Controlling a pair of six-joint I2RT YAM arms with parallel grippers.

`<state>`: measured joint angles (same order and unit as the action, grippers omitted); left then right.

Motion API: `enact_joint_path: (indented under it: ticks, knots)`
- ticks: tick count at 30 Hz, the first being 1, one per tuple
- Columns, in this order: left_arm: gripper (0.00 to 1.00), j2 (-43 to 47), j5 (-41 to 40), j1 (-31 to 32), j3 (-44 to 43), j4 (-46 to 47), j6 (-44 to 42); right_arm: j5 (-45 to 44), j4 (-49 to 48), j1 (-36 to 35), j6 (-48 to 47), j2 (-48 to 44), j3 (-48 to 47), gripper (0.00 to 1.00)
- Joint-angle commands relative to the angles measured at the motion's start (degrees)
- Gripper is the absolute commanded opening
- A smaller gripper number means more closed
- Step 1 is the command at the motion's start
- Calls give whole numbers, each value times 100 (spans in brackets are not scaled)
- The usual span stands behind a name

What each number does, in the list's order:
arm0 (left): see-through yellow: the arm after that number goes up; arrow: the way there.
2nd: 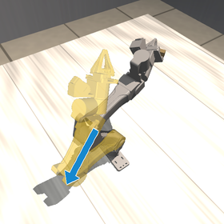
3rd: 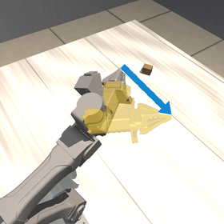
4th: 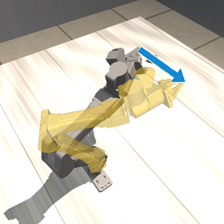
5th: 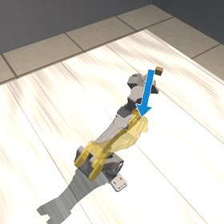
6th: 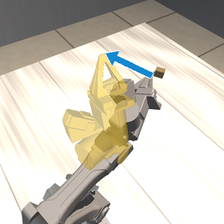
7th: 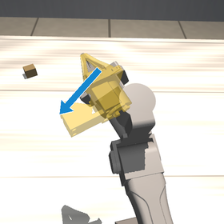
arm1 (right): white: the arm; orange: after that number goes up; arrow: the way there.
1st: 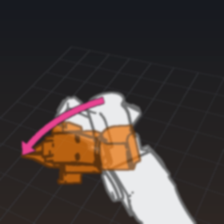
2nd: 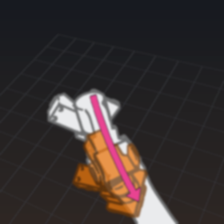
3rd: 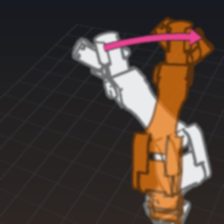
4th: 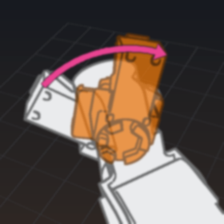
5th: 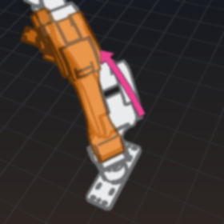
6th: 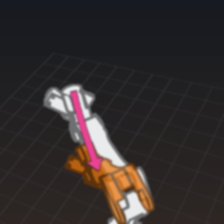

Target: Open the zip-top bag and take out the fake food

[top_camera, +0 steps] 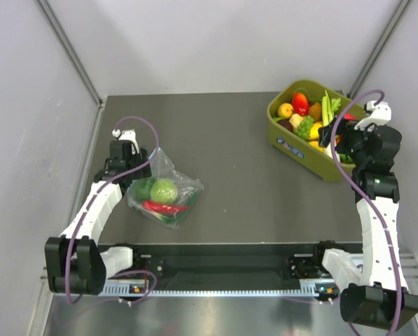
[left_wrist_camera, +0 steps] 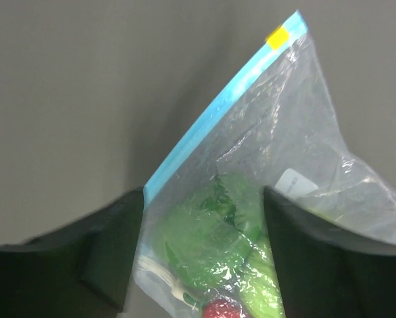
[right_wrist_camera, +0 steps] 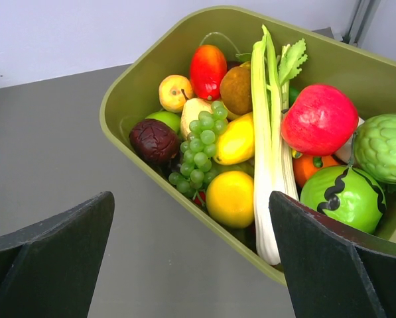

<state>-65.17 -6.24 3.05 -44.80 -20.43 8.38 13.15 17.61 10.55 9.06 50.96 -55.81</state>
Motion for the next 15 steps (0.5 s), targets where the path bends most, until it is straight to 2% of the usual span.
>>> enact_joint_path:
  ticks: [1, 3, 10, 11, 13, 15]
  knots:
    - [69, -215, 88, -15, -231, -14, 41, -31, -12, -61, -62, -121, -167, 100]
    - [62, -356, 132, -15, -275, -49, 41, -40, -12, -61, -71, -130, -158, 100]
    - [55, -585, 342, -15, -319, -146, -12, -49, -3, -70, -71, -130, -158, 100]
    - [45, -611, 430, -15, -337, -155, -21, -49, -11, -70, -80, -121, -158, 100]
    - [35, -629, 518, -15, -346, -155, -47, -49, -29, -61, -71, -113, -149, 100]
    - [4, -629, 763, -6, -363, -155, -65, -49, -29, -61, -62, -104, -149, 100]
